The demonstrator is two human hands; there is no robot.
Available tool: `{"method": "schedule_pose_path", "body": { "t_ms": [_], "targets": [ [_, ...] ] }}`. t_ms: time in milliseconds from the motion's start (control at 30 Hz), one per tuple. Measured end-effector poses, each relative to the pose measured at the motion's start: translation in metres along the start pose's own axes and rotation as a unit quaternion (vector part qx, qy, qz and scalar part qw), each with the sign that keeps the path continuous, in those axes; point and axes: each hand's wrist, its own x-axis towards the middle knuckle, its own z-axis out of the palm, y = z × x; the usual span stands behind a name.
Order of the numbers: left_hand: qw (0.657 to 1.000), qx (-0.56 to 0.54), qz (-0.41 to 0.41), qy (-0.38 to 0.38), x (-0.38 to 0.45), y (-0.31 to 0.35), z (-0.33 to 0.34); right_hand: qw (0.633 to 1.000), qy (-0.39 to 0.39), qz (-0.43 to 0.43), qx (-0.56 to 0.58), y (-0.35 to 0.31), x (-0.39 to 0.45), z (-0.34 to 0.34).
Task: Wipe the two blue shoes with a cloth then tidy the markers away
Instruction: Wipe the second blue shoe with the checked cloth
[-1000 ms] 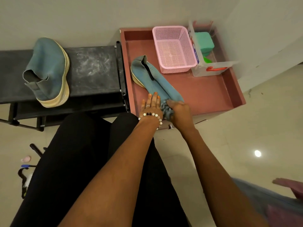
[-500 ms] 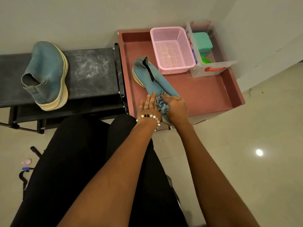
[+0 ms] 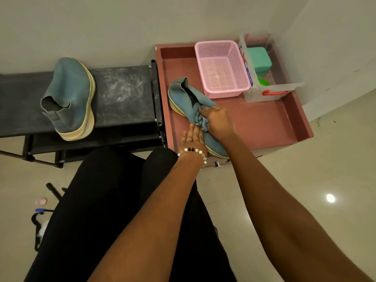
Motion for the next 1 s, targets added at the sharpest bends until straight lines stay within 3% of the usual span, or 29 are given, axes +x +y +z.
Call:
{"method": "schedule_pose_path", "body": {
  "t_ms": [333,367,433,500,567,633,700,767,833,900,1000],
  "targets": [
    [0.998,0.054,0.006,0.017,-0.008,-0.003,-0.001,0.998,0.029,0.023,0.046,-0.009,-0.058,-0.022],
    [0.998,0.057,0.007,0.023,-0.008,-0.003,-0.001,0.997,0.022,0.035,0.069,-0.009,-0.069,-0.029],
    [0.998,0.052,0.012,0.033,-0.009,-0.004,-0.001,0.981,-0.075,0.095,0.149,-0.007,-0.088,-0.043],
    [0.998,0.045,0.017,0.039,-0.011,-0.003,-0.001,0.938,-0.136,0.15,0.28,-0.004,-0.102,-0.06],
    [0.998,0.043,0.019,0.051,-0.013,-0.003,-0.003,0.862,-0.127,0.232,0.433,0.0,-0.109,-0.08],
    [0.995,0.035,0.025,0.085,-0.014,-0.001,-0.008,0.767,-0.084,0.311,0.555,0.007,-0.11,-0.099],
    [0.987,0.016,0.036,0.158,-0.015,0.001,-0.015,0.724,0.01,0.355,0.591,0.018,-0.104,-0.109],
    [0.973,0.011,0.058,0.222,-0.016,0.002,-0.024,0.737,0.117,0.346,0.569,0.022,-0.092,-0.115],
    [0.967,0.018,0.095,0.235,-0.011,0.002,-0.028,0.792,0.192,0.324,0.482,0.022,-0.081,-0.113],
    [0.973,0.012,0.118,0.198,-0.001,0.001,-0.026,0.849,0.232,0.275,0.386,0.015,-0.07,-0.104],
    [0.992,-0.016,0.089,0.085,0.012,-0.006,-0.014,0.917,0.212,0.18,0.286,0.006,-0.057,-0.073]
  ]
}}
